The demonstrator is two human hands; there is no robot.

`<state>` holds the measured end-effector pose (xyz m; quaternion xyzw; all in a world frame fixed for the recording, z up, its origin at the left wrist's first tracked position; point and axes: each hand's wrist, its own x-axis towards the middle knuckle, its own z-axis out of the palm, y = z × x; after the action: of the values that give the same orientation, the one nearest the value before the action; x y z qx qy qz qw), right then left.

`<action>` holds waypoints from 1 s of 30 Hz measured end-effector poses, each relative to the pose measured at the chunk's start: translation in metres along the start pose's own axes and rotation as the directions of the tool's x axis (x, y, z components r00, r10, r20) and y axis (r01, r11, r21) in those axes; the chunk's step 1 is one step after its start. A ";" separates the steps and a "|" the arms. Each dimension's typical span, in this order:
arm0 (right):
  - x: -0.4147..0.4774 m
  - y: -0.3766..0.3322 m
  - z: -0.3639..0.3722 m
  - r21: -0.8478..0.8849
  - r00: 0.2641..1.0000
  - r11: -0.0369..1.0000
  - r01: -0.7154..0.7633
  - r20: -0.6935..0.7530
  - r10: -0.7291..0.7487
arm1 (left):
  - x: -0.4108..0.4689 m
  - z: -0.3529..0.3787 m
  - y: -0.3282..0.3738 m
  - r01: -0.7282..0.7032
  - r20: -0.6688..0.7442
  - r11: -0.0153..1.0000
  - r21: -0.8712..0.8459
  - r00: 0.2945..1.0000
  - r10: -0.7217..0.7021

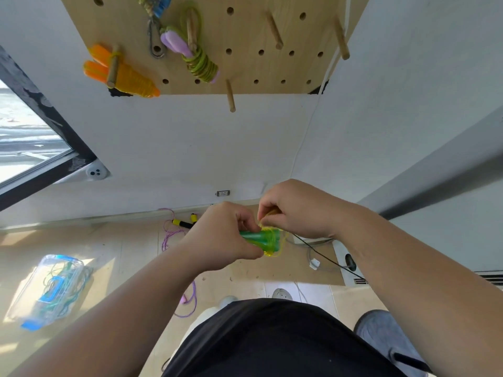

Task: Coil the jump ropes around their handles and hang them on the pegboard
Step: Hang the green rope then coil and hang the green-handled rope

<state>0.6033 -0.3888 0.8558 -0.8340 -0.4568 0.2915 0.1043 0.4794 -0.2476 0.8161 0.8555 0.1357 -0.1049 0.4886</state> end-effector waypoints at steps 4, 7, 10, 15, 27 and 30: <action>-0.008 -0.013 0.020 0.109 0.979 0.994 -0.032 -0.199 0.053 | 0.006 0.001 -0.003 0.023 -0.162 0.999 0.032 0.987 -0.018; -0.021 -0.009 0.031 0.276 0.934 0.961 -0.026 -0.337 0.122 | 0.009 0.001 -0.002 0.075 -0.245 0.987 -0.139 0.963 -0.108; -0.035 -0.006 0.035 0.400 0.899 0.916 0.012 -0.405 0.165 | 0.011 0.001 0.000 0.115 -0.222 0.887 -0.447 0.947 -0.234; -0.039 0.000 0.035 0.648 0.853 0.759 0.058 -0.427 0.300 | 0.013 0.002 0.012 0.155 -0.063 0.589 -0.794 0.941 -0.333; -0.045 0.000 0.032 0.800 0.836 0.575 0.171 -0.426 0.345 | 0.010 0.009 0.032 0.236 0.176 0.205 -0.950 0.945 -0.276; -0.044 0.003 0.031 0.895 0.865 0.399 0.201 -0.353 0.356 | 0.005 0.011 0.036 0.287 0.254 0.157 -0.945 0.946 -0.203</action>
<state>0.5686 -0.4296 0.8467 -0.7038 -0.1376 0.2742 0.6407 0.4956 -0.2745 0.8383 0.3172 0.2908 -0.1019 0.8969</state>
